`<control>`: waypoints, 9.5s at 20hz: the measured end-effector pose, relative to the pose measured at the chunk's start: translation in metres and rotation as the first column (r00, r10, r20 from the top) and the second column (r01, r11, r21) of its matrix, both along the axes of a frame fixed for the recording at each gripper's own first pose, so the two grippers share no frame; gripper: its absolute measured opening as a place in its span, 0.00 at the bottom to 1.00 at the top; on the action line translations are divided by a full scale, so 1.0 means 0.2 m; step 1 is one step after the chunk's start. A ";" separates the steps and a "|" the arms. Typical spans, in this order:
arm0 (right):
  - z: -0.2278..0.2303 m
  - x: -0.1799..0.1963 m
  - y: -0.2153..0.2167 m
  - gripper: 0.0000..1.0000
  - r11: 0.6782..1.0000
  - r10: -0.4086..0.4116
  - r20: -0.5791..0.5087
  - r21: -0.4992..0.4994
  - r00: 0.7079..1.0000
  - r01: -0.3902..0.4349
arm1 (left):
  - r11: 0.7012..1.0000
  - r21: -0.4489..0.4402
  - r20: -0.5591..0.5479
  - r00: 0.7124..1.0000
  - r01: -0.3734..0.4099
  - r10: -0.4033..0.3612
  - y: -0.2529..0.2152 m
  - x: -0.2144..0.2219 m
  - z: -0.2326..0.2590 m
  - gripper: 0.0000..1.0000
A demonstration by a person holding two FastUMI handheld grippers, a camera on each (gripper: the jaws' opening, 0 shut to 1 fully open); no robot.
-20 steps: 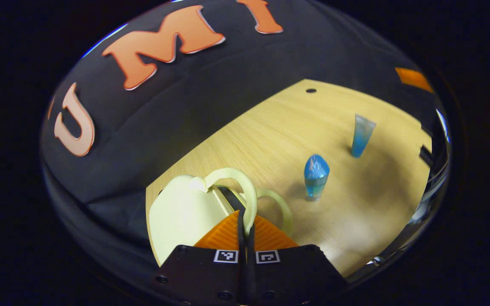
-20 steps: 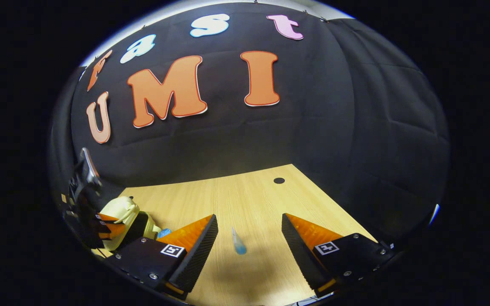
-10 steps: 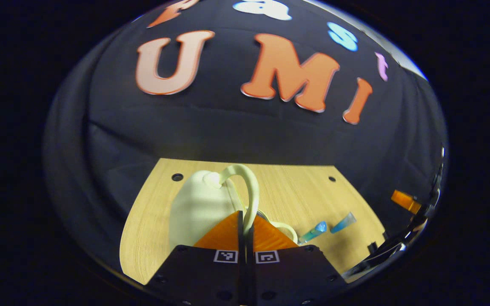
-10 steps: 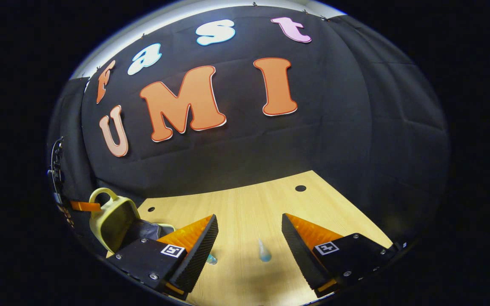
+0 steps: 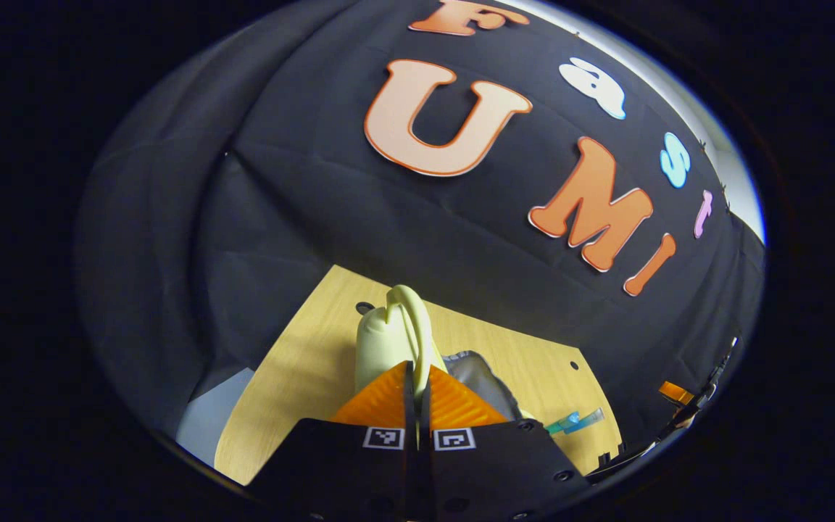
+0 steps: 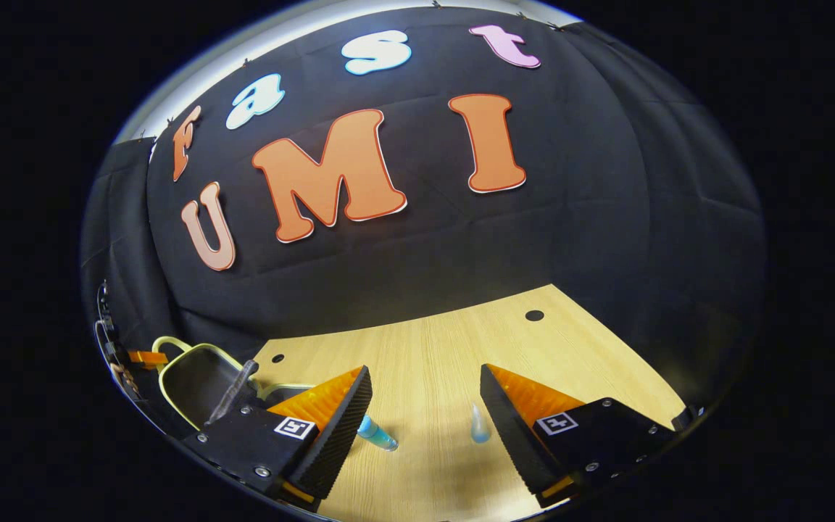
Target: First open the suitcase, pack the skin care products into it, and then close the suitcase.
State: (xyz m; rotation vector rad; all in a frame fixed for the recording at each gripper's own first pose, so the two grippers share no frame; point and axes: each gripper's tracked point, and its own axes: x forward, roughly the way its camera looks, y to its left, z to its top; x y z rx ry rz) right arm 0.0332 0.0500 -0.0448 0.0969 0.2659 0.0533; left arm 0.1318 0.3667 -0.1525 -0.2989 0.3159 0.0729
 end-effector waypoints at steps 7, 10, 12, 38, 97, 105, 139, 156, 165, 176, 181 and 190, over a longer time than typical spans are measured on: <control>-0.10 -0.02 0.15 0.95 0.999 -0.032 -0.005 0.019 0.999 0.032 | 0.986 -0.046 -0.180 0.973 -0.158 0.147 0.62 -0.06 -0.52 0.00; -0.18 -0.04 0.21 0.95 0.999 -0.051 -0.022 0.014 0.998 0.052 | 0.976 -0.092 -0.258 0.951 -0.197 0.168 0.75 -0.07 -0.73 0.01; -0.22 -0.05 0.25 0.95 0.999 -0.054 -0.026 0.006 0.998 0.054 | 0.971 -0.112 -0.280 0.944 -0.212 0.173 0.81 -0.05 -0.84 0.01; -0.27 0.04 -0.01 0.95 0.994 0.005 -0.091 -0.111 0.996 -0.015 | 0.947 0.302 0.205 0.977 -0.112 0.050 -0.73 0.18 0.08 0.96; -1.30 0.33 -0.31 0.42 0.967 -0.013 -0.506 -0.226 0.862 -0.118 | 0.958 0.193 -0.308 0.940 0.214 -0.148 -1.62 -0.01 -0.82 0.50; -0.93 0.10 0.21 0.41 0.975 0.218 -0.485 0.074 0.847 -0.208 | 0.916 0.242 -0.503 0.849 0.320 -0.163 -1.20 0.02 -0.73 0.50; -0.75 -0.17 0.26 0.41 0.962 0.256 -0.464 0.209 0.848 -0.176 | 0.839 0.376 -0.675 0.736 0.394 -0.043 -1.00 0.46 -0.89 1.00; -0.91 -0.02 1.23 0.40 0.835 0.484 -0.701 0.193 0.523 -0.515 | 0.974 0.208 -0.509 0.860 0.090 0.029 -0.65 -0.42 -0.54 0.98; -1.40 0.08 1.34 0.41 0.896 0.297 -0.846 0.087 0.442 -0.436 | 0.978 0.202 -0.530 0.833 -0.059 0.160 -0.33 -0.76 -0.60 0.98; -1.23 0.07 1.35 0.94 0.886 0.325 -0.755 0.033 0.569 -0.462 | 0.980 0.161 -0.499 0.846 -0.119 0.185 -0.23 -0.78 -0.61 0.98; -1.00 0.08 1.44 0.96 0.862 0.444 -0.588 0.074 0.676 -0.502 | 0.978 0.066 -0.387 0.898 -0.198 0.208 -0.01 -0.61 -0.49 0.98; -0.87 0.05 1.36 0.95 0.923 0.374 -0.423 0.082 0.825 -0.376 | 0.977 -0.068 -0.318 0.933 -0.202 0.170 0.59 -0.20 -0.54 0.98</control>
